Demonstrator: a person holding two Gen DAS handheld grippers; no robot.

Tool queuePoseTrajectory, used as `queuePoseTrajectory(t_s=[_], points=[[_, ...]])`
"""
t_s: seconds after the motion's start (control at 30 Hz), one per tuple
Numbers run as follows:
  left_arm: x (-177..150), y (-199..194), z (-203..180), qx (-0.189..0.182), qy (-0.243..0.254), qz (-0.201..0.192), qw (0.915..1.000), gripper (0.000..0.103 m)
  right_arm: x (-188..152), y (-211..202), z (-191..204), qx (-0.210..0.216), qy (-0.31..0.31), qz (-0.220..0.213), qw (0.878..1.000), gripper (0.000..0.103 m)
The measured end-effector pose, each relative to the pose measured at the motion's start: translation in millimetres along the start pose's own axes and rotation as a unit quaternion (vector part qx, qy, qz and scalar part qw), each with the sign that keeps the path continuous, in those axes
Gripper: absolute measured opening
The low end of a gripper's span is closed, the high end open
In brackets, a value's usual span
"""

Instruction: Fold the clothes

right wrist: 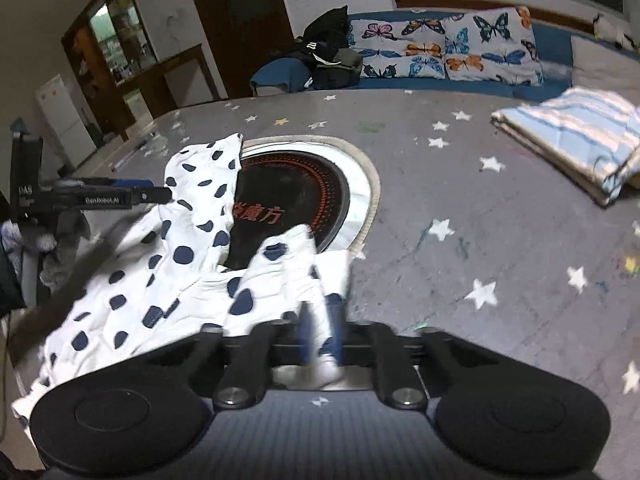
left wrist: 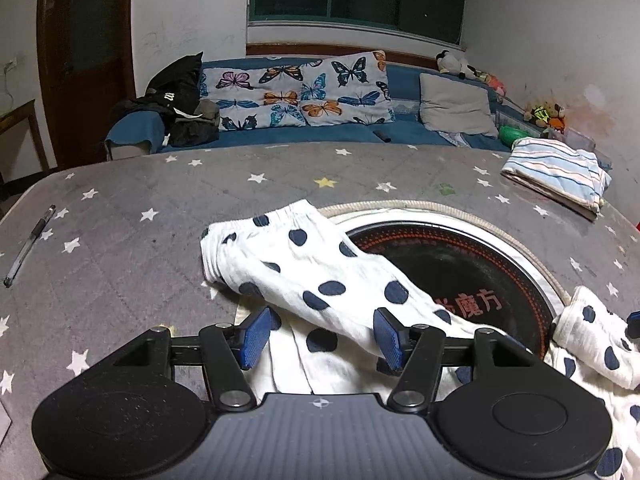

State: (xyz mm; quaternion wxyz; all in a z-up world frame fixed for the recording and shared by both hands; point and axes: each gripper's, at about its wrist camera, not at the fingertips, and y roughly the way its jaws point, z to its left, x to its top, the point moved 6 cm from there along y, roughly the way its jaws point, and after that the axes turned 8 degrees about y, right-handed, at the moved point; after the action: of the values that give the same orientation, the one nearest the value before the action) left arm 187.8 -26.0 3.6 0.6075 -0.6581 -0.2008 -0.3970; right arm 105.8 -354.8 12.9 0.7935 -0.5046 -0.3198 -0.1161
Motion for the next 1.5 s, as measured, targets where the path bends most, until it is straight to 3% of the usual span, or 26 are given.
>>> queuePoseTrajectory(t_s=[0.3,0.47,0.53,0.63,0.77,0.97,1.07,1.13,1.3,1.4,1.47,1.5], points=[[16.7,2.7,5.5,0.004,-0.003,-0.011,0.9999,0.060,30.3,-12.2,-9.5,-0.083,-0.099,-0.039,0.991,0.001],[35.3,14.8,4.8,0.002,-0.003,-0.014,0.9999,0.060,66.7,-18.4,-34.3,-0.194,-0.148,-0.100,0.965,0.000],[43.0,20.3,4.4,0.001,-0.003,-0.015,0.9999,0.059,80.0,-20.3,-48.4,-0.227,-0.132,-0.115,0.958,0.001],[53.8,33.7,3.4,-0.004,-0.006,-0.008,0.9999,0.058,83.9,-22.1,-60.1,-0.180,-0.067,-0.107,0.976,0.005],[61.2,58.3,1.3,-0.002,-0.009,0.012,0.9999,0.057,68.3,-7.2,-63.0,-0.125,-0.034,-0.063,0.989,0.006],[65.7,92.3,-1.8,0.014,-0.001,0.041,0.9991,0.057,54.6,7.3,-76.9,-0.086,0.012,-0.030,0.996,0.011],[67.9,109.2,-3.3,0.022,0.003,0.055,0.9983,0.053,45.7,10.4,-75.8,-0.058,0.030,-0.014,0.998,0.031],[69.6,119.3,-4.2,0.026,0.007,0.063,0.9977,0.051,38.7,13.7,-71.9,-0.046,0.031,-0.003,0.998,0.033],[76.6,127.9,-9.0,0.035,0.037,0.056,0.9971,0.027,20.6,22.5,-58.9,-0.029,0.026,0.022,0.999,0.043],[80.7,132.1,-10.0,0.031,0.038,0.053,0.9974,0.013,17.2,23.0,-56.8,-0.033,0.016,0.021,0.999,0.043],[82.8,134.1,-10.4,0.025,0.032,0.052,0.9979,0.010,16.2,22.7,-55.5,-0.036,0.009,0.021,0.999,0.040],[83.4,134.3,-10.8,0.023,0.032,0.049,0.9980,0.008,16.6,22.2,-55.0,-0.040,0.002,0.022,0.999,0.029]])
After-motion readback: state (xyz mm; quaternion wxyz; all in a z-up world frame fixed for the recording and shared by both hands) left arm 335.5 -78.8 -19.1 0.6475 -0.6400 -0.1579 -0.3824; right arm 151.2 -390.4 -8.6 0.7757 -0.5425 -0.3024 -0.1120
